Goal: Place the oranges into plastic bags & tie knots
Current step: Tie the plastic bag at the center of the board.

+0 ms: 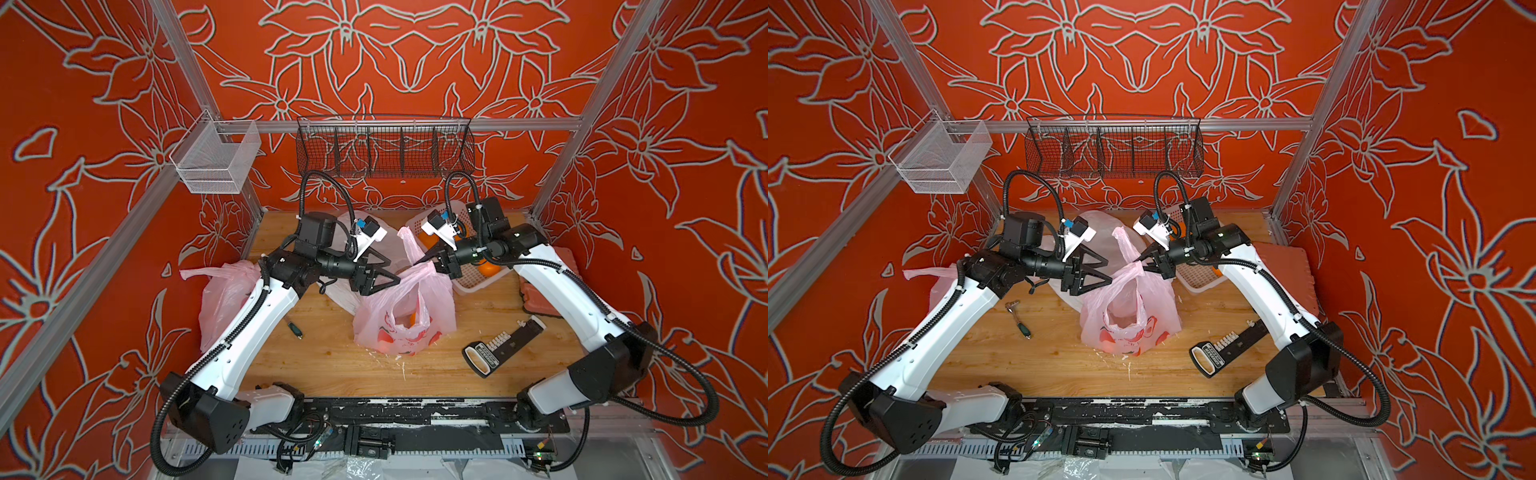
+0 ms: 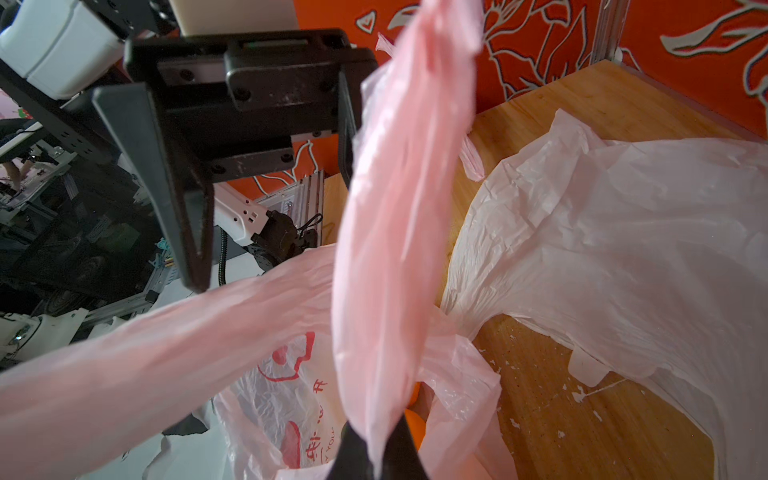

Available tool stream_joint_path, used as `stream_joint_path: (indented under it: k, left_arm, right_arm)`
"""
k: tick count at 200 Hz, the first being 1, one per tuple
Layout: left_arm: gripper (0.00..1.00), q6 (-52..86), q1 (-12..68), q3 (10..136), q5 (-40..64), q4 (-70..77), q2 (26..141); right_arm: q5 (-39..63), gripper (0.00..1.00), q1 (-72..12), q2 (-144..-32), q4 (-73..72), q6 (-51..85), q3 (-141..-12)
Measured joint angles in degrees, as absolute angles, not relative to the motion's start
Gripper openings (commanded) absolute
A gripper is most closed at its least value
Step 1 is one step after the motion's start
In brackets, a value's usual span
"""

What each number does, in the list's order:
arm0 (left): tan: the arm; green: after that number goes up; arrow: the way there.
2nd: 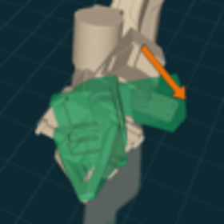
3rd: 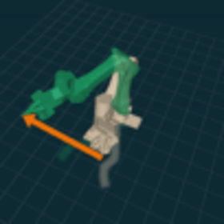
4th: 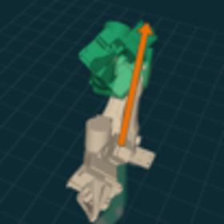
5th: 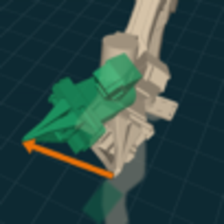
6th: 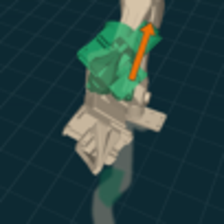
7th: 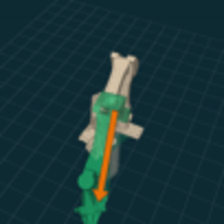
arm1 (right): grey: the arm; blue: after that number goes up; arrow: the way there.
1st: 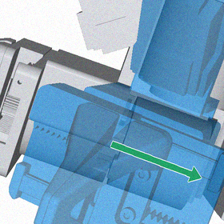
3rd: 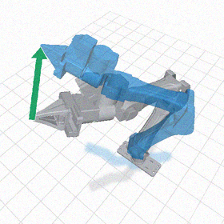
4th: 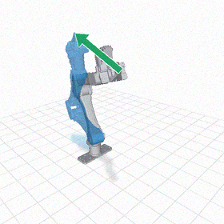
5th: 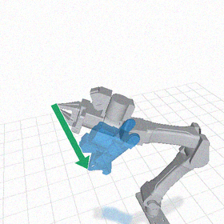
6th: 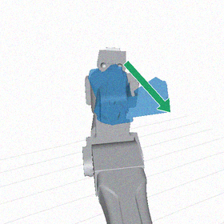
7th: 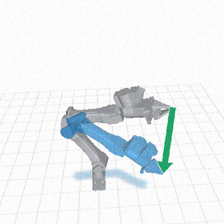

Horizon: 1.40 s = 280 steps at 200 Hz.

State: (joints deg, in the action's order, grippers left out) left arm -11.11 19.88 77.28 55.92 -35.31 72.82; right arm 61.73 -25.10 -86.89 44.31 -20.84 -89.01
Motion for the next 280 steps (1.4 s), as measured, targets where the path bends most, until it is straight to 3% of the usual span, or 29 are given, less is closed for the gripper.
stream_joint_path:
  k: [67,105,147,175,219,280]
  left_arm:
    - [0.97,-11.14,21.5,77.56,59.05,-34.2,73.49]
    - [0.97,-11.77,25.8,77.54,55.0,-33.76,72.9]
    - [0.97,-11.68,26.26,66.83,47.35,-29.15,60.25]
    - [0.97,-15.38,26.48,66.3,49.1,-28.08,56.45]
    - [0.97,-20.05,31.29,66.28,49.87,-28.77,58.65]
    - [0.98,-25.98,38.7,69.73,38.87,-32.34,66.28]
  right_arm:
    - [58.98,0.0,-25.17,-86.89,43.42,-20.08,-88.99]
    - [57.08,0.0,-25.17,-86.89,42.57,-18.72,-88.99]
    - [55.9,0.0,-25.17,-86.89,41.89,-17.69,-88.99]
    - [55.9,0.0,-25.17,-86.89,41.32,-17.08,-88.99]
    - [55.92,0.0,-25.17,-86.89,40.77,-16.27,-88.99]
    - [55.96,0.0,-25.17,-86.89,40.77,-16.27,-88.99]
